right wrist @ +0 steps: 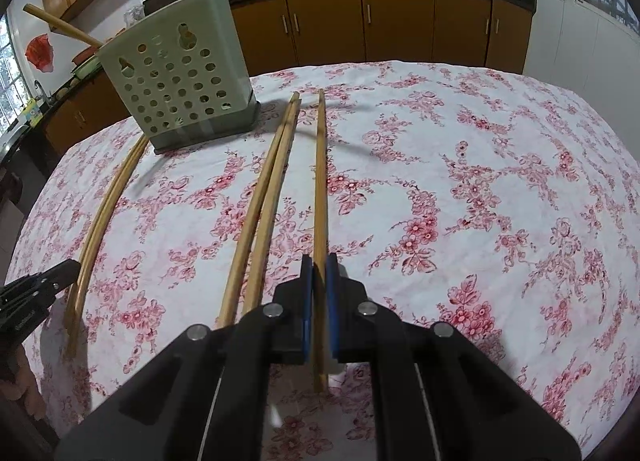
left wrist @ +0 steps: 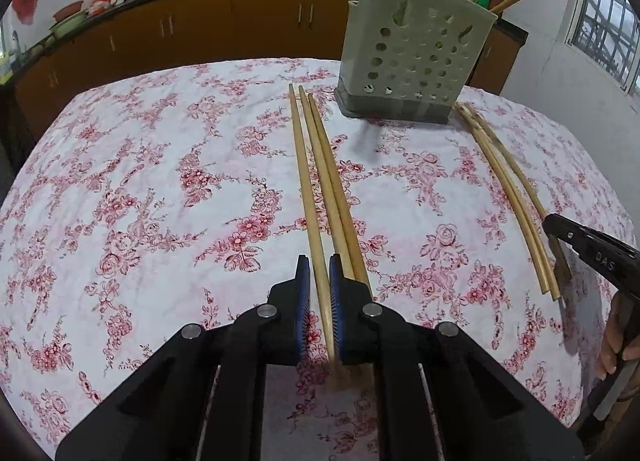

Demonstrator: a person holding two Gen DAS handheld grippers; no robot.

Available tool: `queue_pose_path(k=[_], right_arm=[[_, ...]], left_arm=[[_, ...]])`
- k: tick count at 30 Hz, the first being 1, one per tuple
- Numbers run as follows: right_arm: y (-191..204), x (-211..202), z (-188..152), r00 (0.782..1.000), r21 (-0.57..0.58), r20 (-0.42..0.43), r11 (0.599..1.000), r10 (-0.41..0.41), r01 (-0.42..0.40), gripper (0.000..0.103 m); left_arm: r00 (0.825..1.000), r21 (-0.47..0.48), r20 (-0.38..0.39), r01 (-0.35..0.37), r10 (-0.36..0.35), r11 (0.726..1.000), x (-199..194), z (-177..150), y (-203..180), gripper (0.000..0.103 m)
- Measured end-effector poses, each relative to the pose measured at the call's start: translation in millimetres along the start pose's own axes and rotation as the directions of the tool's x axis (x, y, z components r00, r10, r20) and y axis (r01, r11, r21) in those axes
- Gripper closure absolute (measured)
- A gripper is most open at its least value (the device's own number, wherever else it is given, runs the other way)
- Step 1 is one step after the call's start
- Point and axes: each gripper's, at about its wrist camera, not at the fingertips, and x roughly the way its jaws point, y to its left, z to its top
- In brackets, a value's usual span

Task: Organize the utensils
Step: 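Grasp a single chopstick with the right gripper while the left gripper grasps another, then hold both grasped chopsticks just above the cloth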

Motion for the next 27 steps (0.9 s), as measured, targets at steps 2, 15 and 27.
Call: queue_pose_path(k=[2,15,27], right_arm=[[2,0,-1,1.0,-0.004,0.002,1.0,0.0,0.0,0.092],[-11,4,9,0.999,0.032,0.02,0.999,-0.034,0.034,0.094],[-8,6,7,0.999,0.014,0.034,0.999,-0.042,0.042,0.093]], left_arm=[[1.0,-0.007,-0.002,-0.007,0.007,1.0,1,2,2,0.094],[0.998,-0.096,0.001,-0.065,0.065,0.993,5,17,48,0.095],[0.996,-0.076,0.031,-0.076,0.079,0.994,5,14,45,0.095]])
